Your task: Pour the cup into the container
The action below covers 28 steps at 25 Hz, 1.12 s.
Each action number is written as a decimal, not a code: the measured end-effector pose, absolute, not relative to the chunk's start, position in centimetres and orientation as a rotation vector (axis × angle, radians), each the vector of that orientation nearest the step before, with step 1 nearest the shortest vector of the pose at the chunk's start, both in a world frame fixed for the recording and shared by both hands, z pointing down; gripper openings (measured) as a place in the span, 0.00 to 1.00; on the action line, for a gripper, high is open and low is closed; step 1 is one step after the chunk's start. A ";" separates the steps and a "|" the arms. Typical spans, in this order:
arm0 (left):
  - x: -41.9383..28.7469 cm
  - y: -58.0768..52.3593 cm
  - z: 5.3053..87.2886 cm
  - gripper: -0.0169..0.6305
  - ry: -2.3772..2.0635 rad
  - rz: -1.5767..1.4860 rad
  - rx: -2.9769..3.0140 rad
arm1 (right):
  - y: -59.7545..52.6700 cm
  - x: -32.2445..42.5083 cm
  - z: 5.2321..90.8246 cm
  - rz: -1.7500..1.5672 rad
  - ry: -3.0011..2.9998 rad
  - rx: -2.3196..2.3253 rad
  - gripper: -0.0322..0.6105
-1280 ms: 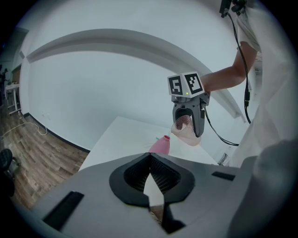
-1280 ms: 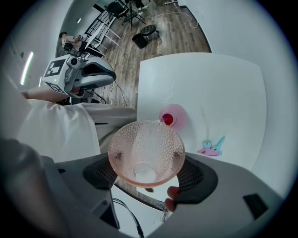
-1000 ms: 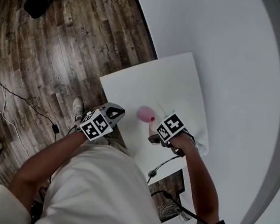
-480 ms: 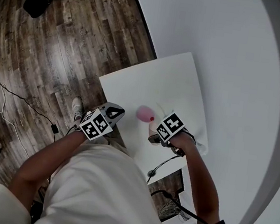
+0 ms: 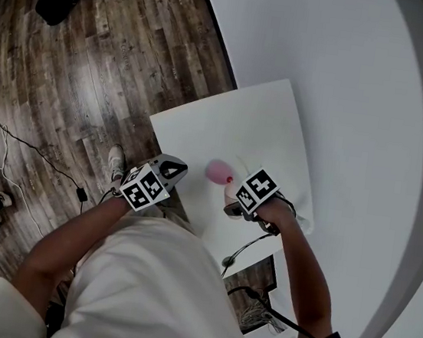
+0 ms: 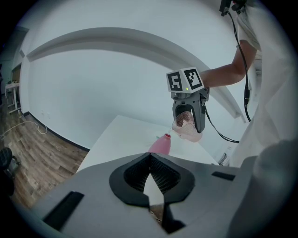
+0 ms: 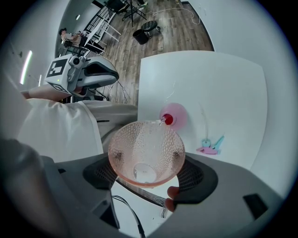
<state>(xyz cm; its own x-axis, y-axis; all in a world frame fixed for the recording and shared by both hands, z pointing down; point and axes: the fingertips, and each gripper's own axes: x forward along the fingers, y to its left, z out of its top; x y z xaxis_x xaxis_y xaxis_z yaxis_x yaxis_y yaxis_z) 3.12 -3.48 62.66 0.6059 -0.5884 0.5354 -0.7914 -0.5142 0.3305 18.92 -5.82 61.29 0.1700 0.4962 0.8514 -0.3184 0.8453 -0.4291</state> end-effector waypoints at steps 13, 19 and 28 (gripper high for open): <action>3.0 -3.3 63.0 0.04 -1.086 0.492 2.279 | -5.6 19.0 61.3 0.587 -1.265 -0.171 0.63; 2.9 -3.2 63.0 0.04 -1.090 0.494 2.276 | -5.6 19.2 61.2 0.587 -1.258 -0.177 0.63; 2.5 -3.0 63.2 0.04 -1.093 0.489 2.269 | -6.0 18.8 61.0 0.587 -1.249 -0.173 0.63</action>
